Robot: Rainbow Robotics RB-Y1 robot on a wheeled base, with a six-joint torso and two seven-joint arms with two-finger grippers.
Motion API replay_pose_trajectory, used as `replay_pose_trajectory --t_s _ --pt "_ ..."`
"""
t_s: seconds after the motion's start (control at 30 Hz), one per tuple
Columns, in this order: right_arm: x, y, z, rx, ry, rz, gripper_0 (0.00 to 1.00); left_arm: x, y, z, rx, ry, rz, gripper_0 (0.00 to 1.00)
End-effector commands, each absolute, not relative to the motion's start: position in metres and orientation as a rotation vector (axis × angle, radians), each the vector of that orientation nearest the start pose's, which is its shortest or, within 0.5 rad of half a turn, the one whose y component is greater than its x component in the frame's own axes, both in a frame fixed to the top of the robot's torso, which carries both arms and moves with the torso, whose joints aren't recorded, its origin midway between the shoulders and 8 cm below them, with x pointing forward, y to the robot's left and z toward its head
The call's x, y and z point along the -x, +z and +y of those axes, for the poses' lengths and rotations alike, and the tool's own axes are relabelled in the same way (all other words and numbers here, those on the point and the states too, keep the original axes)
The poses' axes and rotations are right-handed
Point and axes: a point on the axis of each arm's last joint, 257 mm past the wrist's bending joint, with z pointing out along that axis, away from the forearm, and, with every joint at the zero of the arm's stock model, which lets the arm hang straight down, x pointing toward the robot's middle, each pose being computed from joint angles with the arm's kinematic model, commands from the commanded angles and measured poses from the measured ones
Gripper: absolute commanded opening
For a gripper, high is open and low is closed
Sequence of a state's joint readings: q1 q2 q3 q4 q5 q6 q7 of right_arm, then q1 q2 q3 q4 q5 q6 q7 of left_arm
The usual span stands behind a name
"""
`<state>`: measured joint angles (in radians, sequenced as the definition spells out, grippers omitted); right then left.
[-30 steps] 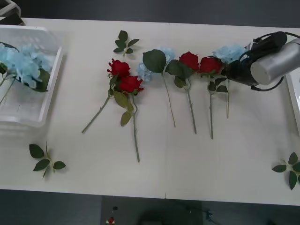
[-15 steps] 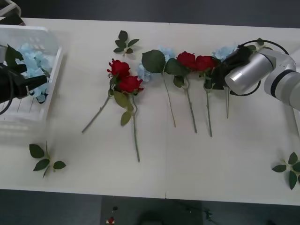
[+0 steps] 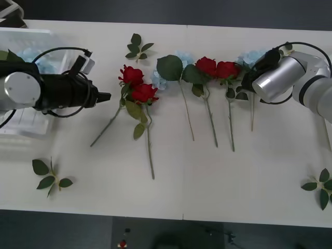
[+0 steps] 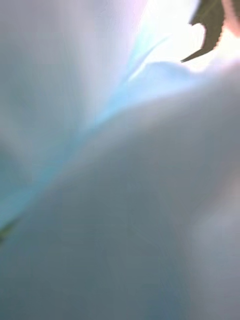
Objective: Put the red flowers into the right box and the blue flowers into the left box
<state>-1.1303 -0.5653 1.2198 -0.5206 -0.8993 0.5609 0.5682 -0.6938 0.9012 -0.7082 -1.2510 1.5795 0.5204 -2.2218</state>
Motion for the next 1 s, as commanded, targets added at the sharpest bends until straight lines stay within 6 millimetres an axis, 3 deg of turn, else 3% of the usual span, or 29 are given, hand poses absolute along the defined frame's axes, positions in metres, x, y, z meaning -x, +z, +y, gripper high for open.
replay_pose_trajectory --t_s 0.03,0.3,0.47,0.67,0.87,1.0 --pt "-0.689 -0.253 -0.313 -0.509 -0.014 2.247 0.0 -0.607 -0.235 0.203 -0.673 -0.305 2.088 0.89" --pt "-0.691 -0.251 -0.307 -0.53 0.04 2.241 0.0 -0.599 -0.263 0.18 -0.824 -0.188 2.142 0.89" --pt "-0.694 -0.246 -0.299 -0.59 0.146 2.228 0.0 -0.59 -0.26 0.176 -0.888 -0.173 2.171 0.88" --pt "-0.697 -0.225 -0.284 -0.649 0.315 2.223 0.0 -0.58 -0.25 0.18 -0.924 -0.163 2.242 0.89" --pt "-0.677 -0.207 -0.284 -0.607 0.403 2.311 0.0 -0.588 -0.254 0.178 -0.887 -0.097 2.255 0.89" --pt "-0.656 -0.19 -0.266 -0.438 0.505 2.355 0.0 -0.593 -0.259 0.173 -0.839 -0.055 2.266 0.89"
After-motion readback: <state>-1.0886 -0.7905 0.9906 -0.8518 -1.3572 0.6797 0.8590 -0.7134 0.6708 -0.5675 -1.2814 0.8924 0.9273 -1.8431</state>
